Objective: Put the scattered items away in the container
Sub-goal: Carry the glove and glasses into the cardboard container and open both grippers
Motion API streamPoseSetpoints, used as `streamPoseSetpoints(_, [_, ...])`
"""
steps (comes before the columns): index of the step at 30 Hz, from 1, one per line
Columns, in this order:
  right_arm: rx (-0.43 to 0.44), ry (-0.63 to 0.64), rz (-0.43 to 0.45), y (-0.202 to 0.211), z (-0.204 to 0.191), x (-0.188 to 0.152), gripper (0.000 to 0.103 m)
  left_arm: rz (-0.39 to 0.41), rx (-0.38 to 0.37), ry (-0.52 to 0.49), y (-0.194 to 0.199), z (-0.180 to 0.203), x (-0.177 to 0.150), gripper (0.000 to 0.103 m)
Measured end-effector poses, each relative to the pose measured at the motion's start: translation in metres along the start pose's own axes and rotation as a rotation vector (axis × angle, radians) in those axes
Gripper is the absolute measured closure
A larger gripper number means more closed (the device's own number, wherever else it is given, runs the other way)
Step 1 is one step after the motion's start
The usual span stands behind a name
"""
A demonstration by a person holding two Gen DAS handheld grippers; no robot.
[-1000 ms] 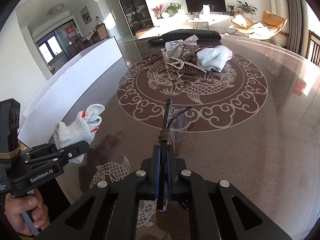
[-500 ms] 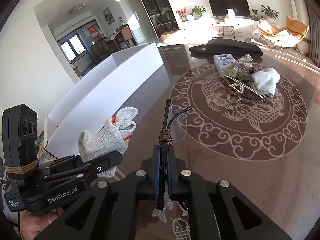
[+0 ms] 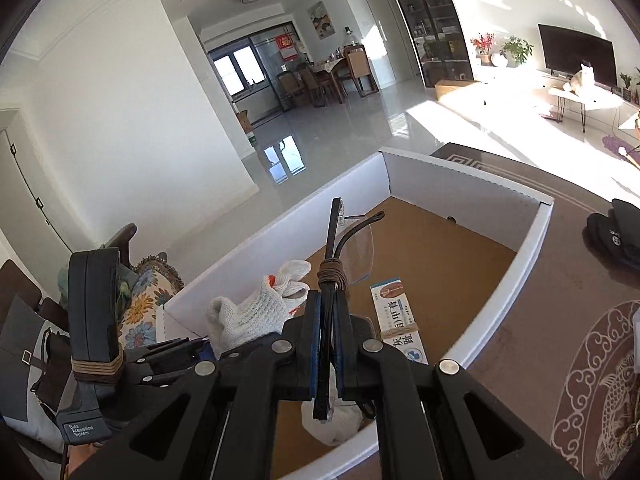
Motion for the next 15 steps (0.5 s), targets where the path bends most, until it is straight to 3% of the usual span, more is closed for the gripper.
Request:
streamPoseSetpoints(3, [0.028,-0.055,-0.116,-0.060,0.009,0.013,0.095,-0.078,0.057,0.039,-0.037,-0.021,0.014,0.069])
streamPoseSetpoints(4, [0.016,-0.084,-0.161,-0.077,0.015,0.014,0.091,-0.099,0.075,0.054,-0.045,-0.026,0.015,0.061])
streamPoseSetpoints(5, [0.010,-0.113,-0.202,-0.092,0.020,0.014,0.088,-0.119,0.085,0.071,-0.051,-0.031,0.016,0.045])
streamPoseSetpoints(6, [0.020,-0.141,-0.231,-0.102,0.025,0.013,0.077,-0.137,0.079,0.089,-0.055,-0.034,0.015,0.035])
streamPoseSetpoints(7, [0.031,-0.164,-0.244,-0.108,0.029,0.011,0.068,-0.140,0.066,0.101,-0.055,-0.035,0.015,0.018])
streamPoseSetpoints(8, [0.038,-0.178,-0.246,-0.111,0.031,0.010,0.050,-0.128,0.063,0.101,-0.053,-0.035,0.015,0.015])
streamPoseSetpoints(9, [0.045,-0.184,-0.243,-0.109,0.035,0.007,0.045,-0.112,0.075,0.092,-0.049,-0.033,0.015,0.015])
streamPoseSetpoints(12, [0.055,-0.205,-0.189,-0.092,0.040,0.003,0.045,-0.063,0.114,0.060,-0.036,-0.022,0.012,0.015])
streamPoseSetpoints(15, [0.055,-0.192,-0.098,-0.049,0.044,-0.008,0.045,0.032,0.126,-0.009,-0.002,0.008,0.005,0.015])
Point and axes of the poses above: each gripper's, at about its wrist camera, not at the fingertips, and y roughly against the way its jaws point, z to its right, x to its top, the point moved 1 cm from there along -y, roughly the way its jaws point, and after that the axes turned 7 degrees about x, right-handed, at the moved point
